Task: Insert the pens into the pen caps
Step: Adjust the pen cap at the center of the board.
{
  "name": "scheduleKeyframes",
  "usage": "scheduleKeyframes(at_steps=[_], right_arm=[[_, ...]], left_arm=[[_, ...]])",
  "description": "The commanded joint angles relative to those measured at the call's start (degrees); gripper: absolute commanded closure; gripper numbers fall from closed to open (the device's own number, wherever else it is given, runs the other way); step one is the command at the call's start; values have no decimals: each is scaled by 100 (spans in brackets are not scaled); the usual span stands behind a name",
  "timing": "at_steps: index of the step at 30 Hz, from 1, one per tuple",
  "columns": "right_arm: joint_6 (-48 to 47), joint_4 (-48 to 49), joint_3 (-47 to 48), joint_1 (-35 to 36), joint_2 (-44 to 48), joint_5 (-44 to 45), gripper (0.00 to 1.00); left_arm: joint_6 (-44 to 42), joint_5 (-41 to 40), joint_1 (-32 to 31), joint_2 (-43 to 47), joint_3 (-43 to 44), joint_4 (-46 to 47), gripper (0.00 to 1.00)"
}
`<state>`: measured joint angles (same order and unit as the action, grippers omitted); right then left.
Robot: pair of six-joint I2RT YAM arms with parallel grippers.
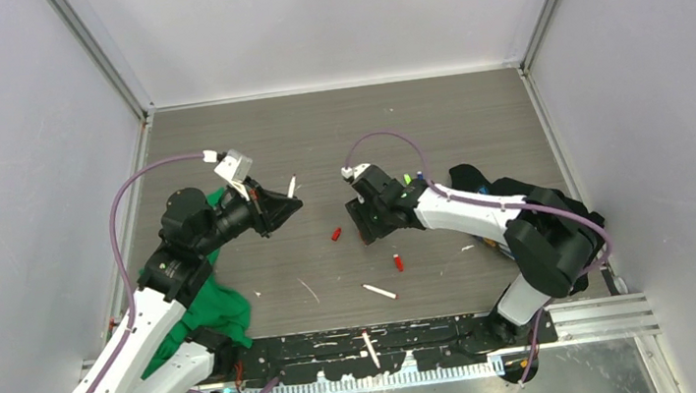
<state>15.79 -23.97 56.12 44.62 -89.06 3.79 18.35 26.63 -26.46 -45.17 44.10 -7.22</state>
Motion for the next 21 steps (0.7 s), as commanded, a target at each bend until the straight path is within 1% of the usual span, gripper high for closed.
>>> scheduleKeyframes(at_steps=[1,9,16,21], right_arm=[[-477,403,302,107,-213,-126,44],[-476,427,572,437,-908,256,44],[-305,155,689,513,-1266,1151,44],[-153,-47,724,505,-1463,1581,45]], left_arm=[[-120,82,35,61,251,142,100],[-130,114,32,77,284,124,100],[-128,105,36,155,279,125,100],[-151,66,41,212,269,109,100]])
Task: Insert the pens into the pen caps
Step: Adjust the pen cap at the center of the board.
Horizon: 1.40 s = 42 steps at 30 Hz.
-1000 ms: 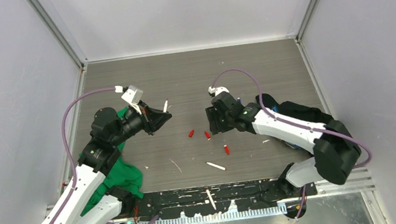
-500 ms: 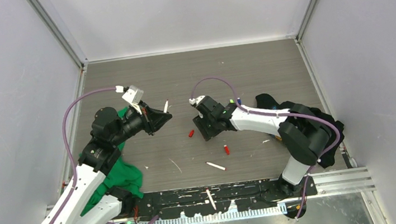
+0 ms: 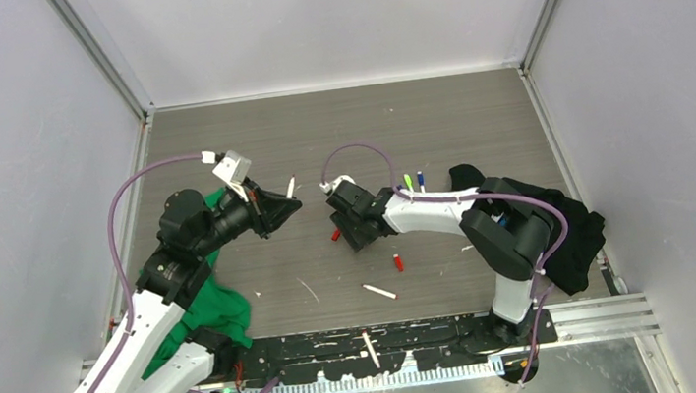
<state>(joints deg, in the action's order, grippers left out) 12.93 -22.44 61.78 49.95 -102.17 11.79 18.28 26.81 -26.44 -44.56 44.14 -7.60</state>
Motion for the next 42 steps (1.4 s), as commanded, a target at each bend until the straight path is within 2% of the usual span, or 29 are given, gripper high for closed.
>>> scheduleKeyframes(at_steps=[1,24,33,42], right_arm=[[165,-235,155,-29,-154,835,46],[452,-351,-572,-390,681,726,45],[358,-237,-858,-386,1005,-99,39],[490,-458,-796,-591,879,434,38]], left_arm=[[-149,39,38,159,259,145,100],[-134,44,34,61,249,153,100],[-115,60,33,20,243,178,100],[-106,44,34,54,225,188,100]])
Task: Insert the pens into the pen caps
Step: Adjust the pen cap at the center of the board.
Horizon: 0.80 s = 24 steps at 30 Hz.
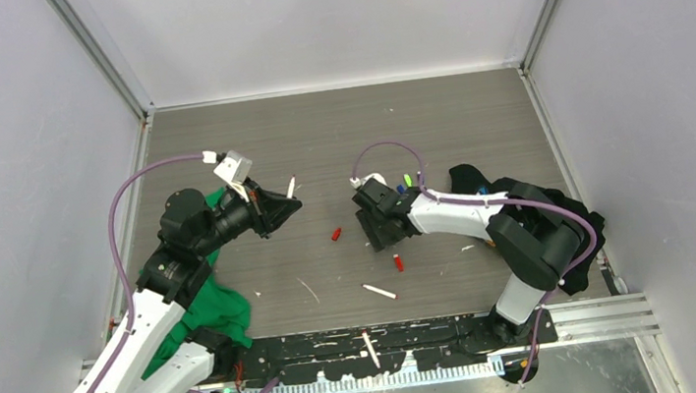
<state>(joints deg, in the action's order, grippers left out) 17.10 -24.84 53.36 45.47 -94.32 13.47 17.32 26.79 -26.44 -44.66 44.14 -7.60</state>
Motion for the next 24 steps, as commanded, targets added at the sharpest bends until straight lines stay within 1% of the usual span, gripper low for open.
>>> scheduleKeyframes(at_steps=[1,13,15,17,20,24], right_arm=[[74,-228,63,-177,98,296,38],[-204,-137,482,-631,-196,487,38],[-224,-165,564,-628,-122,355,38],[-209,-166,574,-628,20,46,38],[-178,-139,445,-595,287,-292,38],[-102,-160,296,-599,375,-285,38]], left_arm=[[-7,46,33,53,220,188,100],[0,57,29,94,218,205,100],[-1,59,29,98,218,206,100],[-1,55,33,91,218,205,100],[-1,63,33,97,218,206,100],[-1,65,29,106,218,206,100]])
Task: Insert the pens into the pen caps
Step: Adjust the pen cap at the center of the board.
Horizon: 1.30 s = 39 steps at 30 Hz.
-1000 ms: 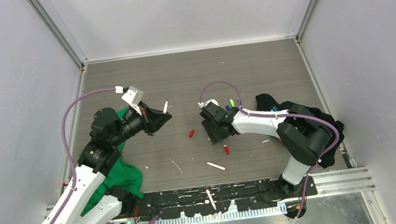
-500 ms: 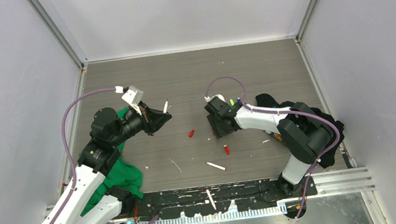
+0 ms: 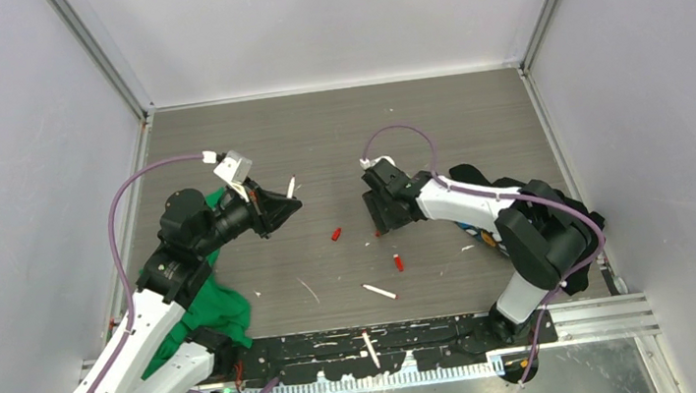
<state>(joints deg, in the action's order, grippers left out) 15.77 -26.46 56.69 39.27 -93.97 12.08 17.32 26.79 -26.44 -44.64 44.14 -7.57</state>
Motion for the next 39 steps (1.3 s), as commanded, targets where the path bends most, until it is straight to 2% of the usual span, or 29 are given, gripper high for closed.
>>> scheduleKeyframes(at_steps=[1,8,31,39], right_arm=[[70,-7,-61,23,341,-79,38],[350,-11,-136,20,203,547,39],[280,326,665,46,-679,256,42],[-57,116,1000,94,-347,219,44]], left_arm=[[-1,64,33,105,216,204,100],[-6,48,31,113,218,195,100],[-93,-15,38,228,239,138,100],[-106,-33,33,254,244,125,100]])
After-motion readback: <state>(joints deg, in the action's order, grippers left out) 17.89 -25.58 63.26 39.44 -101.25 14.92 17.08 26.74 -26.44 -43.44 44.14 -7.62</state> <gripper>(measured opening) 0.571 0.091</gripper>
